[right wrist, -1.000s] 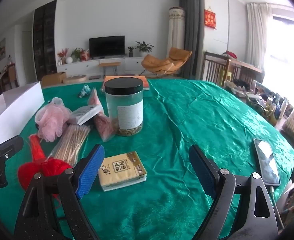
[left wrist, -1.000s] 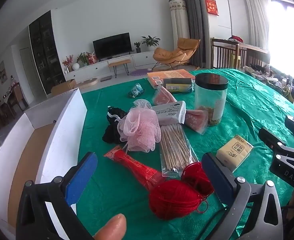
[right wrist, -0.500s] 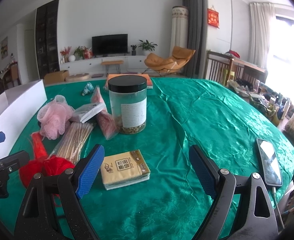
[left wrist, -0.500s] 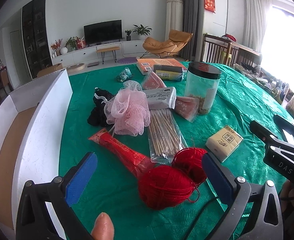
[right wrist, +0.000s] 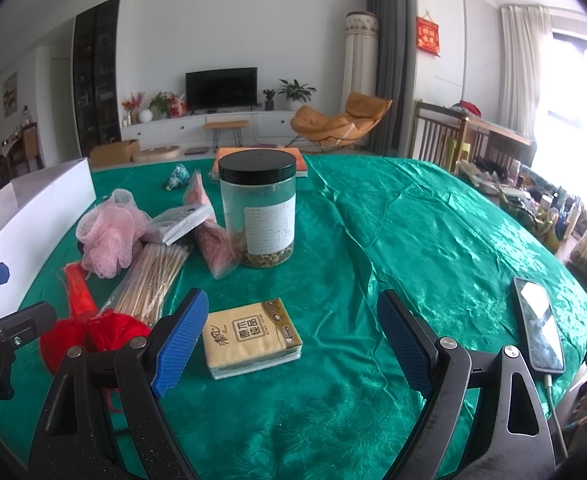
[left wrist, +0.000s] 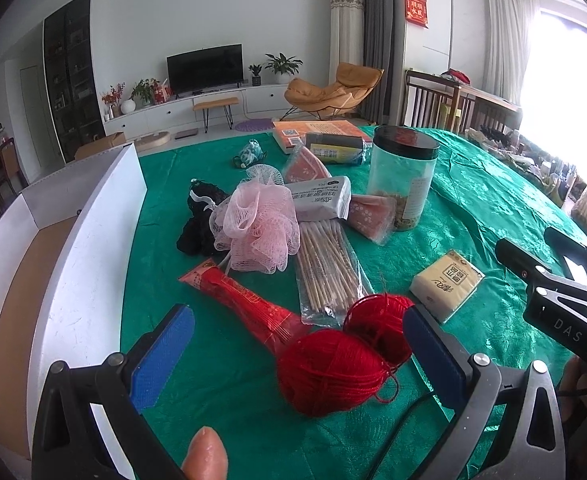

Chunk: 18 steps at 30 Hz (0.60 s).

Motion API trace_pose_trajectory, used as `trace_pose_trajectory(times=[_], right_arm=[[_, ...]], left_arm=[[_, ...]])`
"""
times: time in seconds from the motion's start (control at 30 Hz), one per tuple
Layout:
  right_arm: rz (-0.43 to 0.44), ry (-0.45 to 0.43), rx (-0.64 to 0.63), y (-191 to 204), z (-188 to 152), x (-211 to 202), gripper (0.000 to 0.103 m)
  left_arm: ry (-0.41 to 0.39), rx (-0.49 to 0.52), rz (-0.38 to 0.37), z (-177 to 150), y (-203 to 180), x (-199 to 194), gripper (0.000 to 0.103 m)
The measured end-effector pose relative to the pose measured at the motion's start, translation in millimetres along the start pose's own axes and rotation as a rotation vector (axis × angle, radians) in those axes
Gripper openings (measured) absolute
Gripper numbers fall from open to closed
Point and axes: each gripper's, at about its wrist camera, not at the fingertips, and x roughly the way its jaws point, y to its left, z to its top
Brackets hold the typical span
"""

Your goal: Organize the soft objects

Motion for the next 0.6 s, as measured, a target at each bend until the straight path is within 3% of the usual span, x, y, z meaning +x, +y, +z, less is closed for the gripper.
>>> trace_pose_trajectory(times=[0.6], right_arm=[[0.000, 0.000, 0.000, -0.2, -0.3, -0.1, 0.088]], left_arm=[[0.004, 0.005, 0.016, -1.4, 1.6, 0.3, 0.103]])
